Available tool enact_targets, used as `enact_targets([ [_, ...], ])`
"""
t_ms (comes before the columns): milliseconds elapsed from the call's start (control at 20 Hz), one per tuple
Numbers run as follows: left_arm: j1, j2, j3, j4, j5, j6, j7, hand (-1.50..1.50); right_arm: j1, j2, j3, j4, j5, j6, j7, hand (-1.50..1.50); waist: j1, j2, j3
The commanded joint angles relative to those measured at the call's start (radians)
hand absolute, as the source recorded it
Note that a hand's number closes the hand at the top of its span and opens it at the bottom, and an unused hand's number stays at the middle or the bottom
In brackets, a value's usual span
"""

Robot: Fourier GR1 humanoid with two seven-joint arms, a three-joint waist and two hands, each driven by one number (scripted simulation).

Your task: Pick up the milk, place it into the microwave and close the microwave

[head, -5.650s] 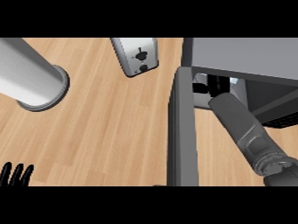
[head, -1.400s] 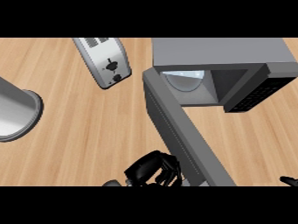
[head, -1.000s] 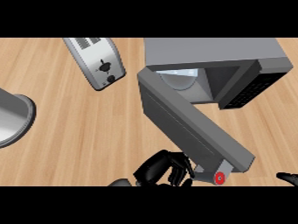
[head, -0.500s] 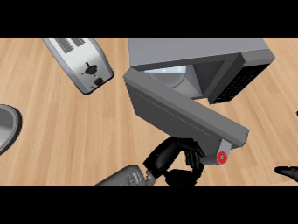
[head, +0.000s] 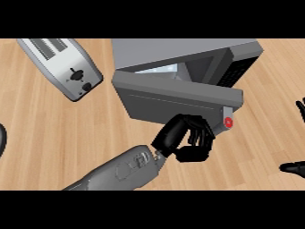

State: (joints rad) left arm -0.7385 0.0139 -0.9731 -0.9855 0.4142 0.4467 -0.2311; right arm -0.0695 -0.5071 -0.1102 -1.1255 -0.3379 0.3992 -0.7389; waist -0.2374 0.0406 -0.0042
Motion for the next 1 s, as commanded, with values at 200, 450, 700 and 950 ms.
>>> enact_targets([
  [200,-0.185,-0.013,0.063,0.068,0.084,0.051,-0.003,1.5,-0.06,-0.039,-0.007,-0.037,-0.041,0.058,0.012,-1.5,-0.068,0.02,0.005],
  [450,-0.242,-0.013,0.069,0.114,0.121,0.064,-0.016,1.5,-0.106,-0.044,0.012,-0.065,-0.073,0.095,0.044,-1.5,-0.093,0.034,0.006],
  [700,-0.298,-0.013,0.084,0.164,0.153,0.082,-0.016,1.5,-0.137,-0.05,0.023,-0.078,-0.107,0.126,0.07,-1.5,-0.119,0.046,0.008],
  [950,-0.339,-0.012,0.102,0.199,0.181,0.106,-0.017,1.5,-0.17,-0.083,0.025,-0.098,-0.128,0.151,0.101,-1.5,-0.145,0.052,0.008],
])
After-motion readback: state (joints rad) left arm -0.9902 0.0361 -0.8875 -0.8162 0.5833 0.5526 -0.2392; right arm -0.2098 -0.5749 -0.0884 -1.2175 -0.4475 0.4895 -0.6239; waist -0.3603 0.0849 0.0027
